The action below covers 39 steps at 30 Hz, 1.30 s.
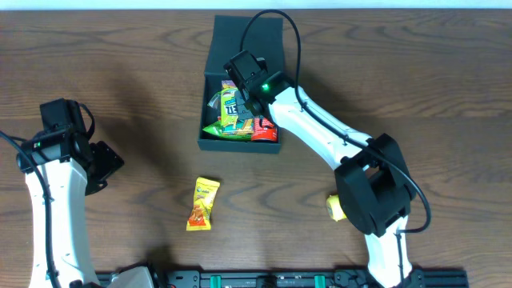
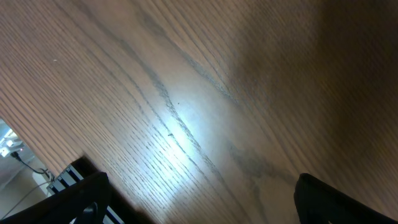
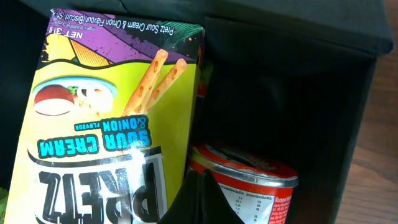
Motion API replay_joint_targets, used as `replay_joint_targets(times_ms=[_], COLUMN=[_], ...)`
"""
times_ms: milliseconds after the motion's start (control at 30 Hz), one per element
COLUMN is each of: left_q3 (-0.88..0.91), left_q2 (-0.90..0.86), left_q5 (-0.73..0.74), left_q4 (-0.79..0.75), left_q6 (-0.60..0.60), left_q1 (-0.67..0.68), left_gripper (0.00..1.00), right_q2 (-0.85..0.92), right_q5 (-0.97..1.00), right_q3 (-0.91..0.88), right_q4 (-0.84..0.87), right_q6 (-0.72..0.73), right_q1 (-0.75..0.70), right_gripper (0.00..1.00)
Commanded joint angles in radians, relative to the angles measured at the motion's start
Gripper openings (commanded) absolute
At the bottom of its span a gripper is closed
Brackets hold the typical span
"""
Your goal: Pack container
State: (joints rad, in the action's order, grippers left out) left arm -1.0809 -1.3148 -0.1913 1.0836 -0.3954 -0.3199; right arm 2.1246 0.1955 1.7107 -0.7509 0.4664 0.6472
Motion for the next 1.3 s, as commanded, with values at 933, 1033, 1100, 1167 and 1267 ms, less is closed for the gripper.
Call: replay_joint_targets(times_ms=[933, 1033, 1100, 1167, 1267], left_q3=[-0.003, -0.003, -0.003, -0.003, -0.003], left_q2=[-0.005, -0.005, -0.005, -0.005, -0.005], left_q5=[-0.021, -0.021, -0.021, -0.021, -0.021], left_q4=[0.002, 0.002, 0.002, 0.002, 0.002], left_q6=[0.006, 0.006, 0.006, 0.006, 0.006], left_q1=[-0.005, -0.005, -0.005, -0.005, -0.005], left_gripper=[0.95, 0.95, 0.95, 0.95, 0.95], right_q2=[0.002, 0.002, 0.003, 0.003, 0.003], right_q5=[0.077, 0.068, 0.022, -0.048, -0.122], right_q3=[-0.009, -0.009, -0.009, -0.009, -0.009], right_q4=[0.021, 0.003, 0.006, 0.04, 0.089], right_q6=[0.002, -0.001, 0.0, -0.002, 0.0], right_q1=[0.04, 0.039, 0.038, 0.04, 0.053], right_gripper=[0.01, 0.01, 0.01, 0.01, 0.01])
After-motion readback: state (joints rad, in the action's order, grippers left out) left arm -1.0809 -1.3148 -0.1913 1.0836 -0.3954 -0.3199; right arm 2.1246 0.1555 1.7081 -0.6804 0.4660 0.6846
